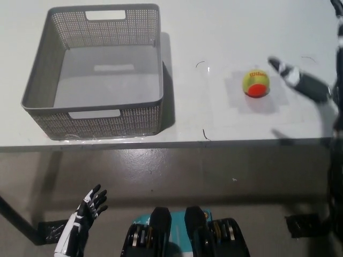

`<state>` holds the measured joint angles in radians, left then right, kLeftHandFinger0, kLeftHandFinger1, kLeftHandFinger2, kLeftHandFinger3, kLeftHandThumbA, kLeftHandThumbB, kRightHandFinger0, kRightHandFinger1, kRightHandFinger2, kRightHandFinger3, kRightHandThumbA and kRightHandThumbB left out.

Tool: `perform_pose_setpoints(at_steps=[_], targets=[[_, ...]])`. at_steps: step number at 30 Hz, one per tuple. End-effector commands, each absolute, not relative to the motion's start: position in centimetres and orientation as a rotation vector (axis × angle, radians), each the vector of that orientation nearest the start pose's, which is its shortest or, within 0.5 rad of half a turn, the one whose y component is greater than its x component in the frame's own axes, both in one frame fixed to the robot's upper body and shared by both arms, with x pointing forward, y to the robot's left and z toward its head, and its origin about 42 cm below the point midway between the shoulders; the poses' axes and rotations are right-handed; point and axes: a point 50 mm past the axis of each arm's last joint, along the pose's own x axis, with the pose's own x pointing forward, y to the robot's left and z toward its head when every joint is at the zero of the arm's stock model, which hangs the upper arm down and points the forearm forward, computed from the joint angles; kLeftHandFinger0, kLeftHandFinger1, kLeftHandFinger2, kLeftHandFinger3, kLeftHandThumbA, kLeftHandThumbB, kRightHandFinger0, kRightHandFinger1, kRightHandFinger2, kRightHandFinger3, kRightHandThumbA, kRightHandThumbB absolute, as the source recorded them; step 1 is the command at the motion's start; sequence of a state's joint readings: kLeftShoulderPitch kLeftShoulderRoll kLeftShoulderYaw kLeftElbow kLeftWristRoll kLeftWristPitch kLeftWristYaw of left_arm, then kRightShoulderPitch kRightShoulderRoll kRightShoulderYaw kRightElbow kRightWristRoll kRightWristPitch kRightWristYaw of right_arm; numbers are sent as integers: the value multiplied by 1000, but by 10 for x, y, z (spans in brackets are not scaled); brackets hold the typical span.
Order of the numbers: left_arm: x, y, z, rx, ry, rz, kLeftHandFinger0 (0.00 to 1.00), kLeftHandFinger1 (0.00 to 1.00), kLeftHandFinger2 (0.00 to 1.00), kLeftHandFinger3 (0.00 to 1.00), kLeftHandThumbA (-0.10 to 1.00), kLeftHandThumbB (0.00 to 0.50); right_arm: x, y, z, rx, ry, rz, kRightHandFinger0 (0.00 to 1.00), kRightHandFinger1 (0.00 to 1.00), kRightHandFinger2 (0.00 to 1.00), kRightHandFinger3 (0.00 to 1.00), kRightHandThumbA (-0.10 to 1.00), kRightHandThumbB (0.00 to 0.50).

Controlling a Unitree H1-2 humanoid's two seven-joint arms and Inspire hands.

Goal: Use the right hand to pick up a tennis ball and put it into a container on the left side

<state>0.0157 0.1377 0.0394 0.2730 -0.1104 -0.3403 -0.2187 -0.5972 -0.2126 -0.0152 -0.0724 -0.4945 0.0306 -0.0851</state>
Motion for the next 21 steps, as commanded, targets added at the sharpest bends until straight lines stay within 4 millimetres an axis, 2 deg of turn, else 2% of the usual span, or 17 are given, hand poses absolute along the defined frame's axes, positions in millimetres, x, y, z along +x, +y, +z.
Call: perform_pose_setpoints(at_steps=[1, 4, 6, 10, 12, 19, 21], targets=[[263, 274, 52, 62, -121, -139, 1000, 1000, 1000, 1000, 1000, 229, 468, -225, 394, -817, -521, -122, 1000, 1000, 1000, 1000, 974, 432], [263, 273, 52, 65, -118, -144, 1000, 1000, 1000, 1000, 1000, 227, 490, -223, 408, -845, -459, -94, 1000, 1000, 1000, 1000, 959, 437], [265, 273, 52, 63, -115, -143, 1000, 1000, 1000, 1000, 1000, 217, 515, -219, 424, -885, -390, -51, 1000, 1000, 1000, 1000, 949, 445], [266, 272, 50, 50, -109, -142, 1000, 1000, 1000, 1000, 1000, 221, 545, -211, 434, -919, -301, -24, 1000, 1000, 1000, 1000, 952, 476], [265, 271, 49, 47, -111, -142, 1000, 1000, 1000, 1000, 1000, 238, 559, -205, 433, -919, -267, -9, 1000, 1000, 1000, 1000, 946, 484], [264, 272, 47, 53, -108, -142, 1000, 1000, 1000, 1000, 1000, 239, 592, -189, 422, -924, -114, 47, 1000, 1000, 1000, 1000, 975, 499], [263, 272, 47, 48, -106, -142, 1000, 1000, 1000, 1000, 1000, 238, 597, -184, 416, -907, -81, 64, 1000, 1000, 1000, 1000, 953, 462]])
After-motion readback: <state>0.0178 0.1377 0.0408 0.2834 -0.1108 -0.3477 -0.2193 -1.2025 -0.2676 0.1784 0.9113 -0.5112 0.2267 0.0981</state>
